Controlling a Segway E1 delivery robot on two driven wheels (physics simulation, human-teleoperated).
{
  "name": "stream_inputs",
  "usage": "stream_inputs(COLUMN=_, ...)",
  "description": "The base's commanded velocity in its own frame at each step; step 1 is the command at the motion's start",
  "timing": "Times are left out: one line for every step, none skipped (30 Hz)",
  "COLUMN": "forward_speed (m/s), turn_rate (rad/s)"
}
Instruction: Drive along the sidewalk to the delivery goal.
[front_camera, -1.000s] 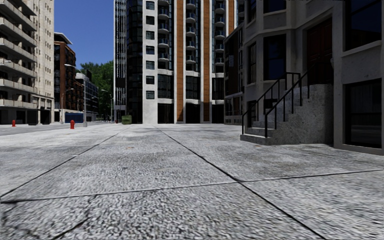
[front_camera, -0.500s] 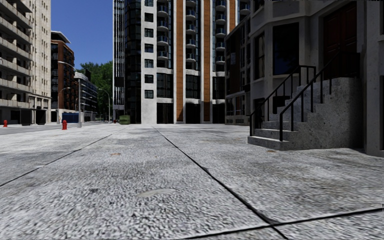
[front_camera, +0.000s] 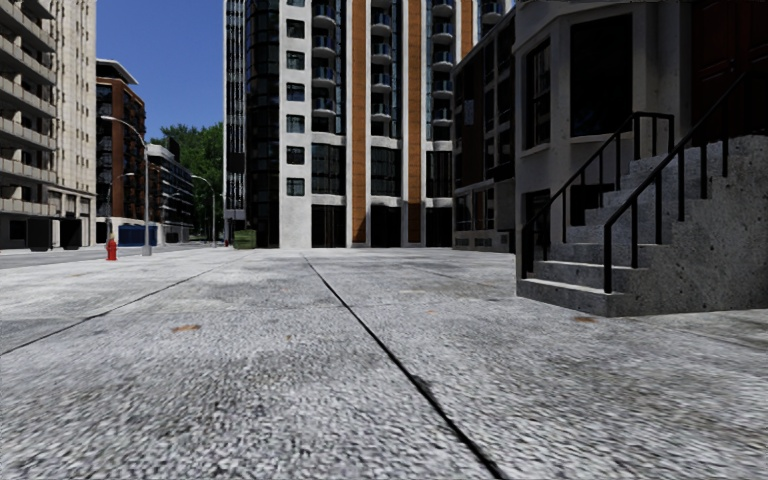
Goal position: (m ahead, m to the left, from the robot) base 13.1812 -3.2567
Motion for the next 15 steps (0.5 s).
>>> stream_inputs(forward_speed=2.00, turn_rate=0.00)
stream_inputs(forward_speed=2.00, turn_rate=0.00)
stream_inputs(forward_speed=2.00, turn_rate=0.00)
stream_inputs(forward_speed=2.00, turn_rate=0.00)
stream_inputs(forward_speed=2.00, turn_rate=0.00)
stream_inputs(forward_speed=2.00, turn_rate=0.00)
stream_inputs(forward_speed=2.00, turn_rate=0.00)
stream_inputs(forward_speed=2.00, turn_rate=0.00)
stream_inputs(forward_speed=2.00, turn_rate=0.00)
stream_inputs(forward_speed=2.00, turn_rate=0.00)
stream_inputs(forward_speed=2.00, turn_rate=0.00)
stream_inputs(forward_speed=2.00, turn_rate=0.00)
stream_inputs(forward_speed=2.00, turn_rate=0.00)
stream_inputs(forward_speed=2.00, turn_rate=0.00)
stream_inputs(forward_speed=2.00, turn_rate=0.00)
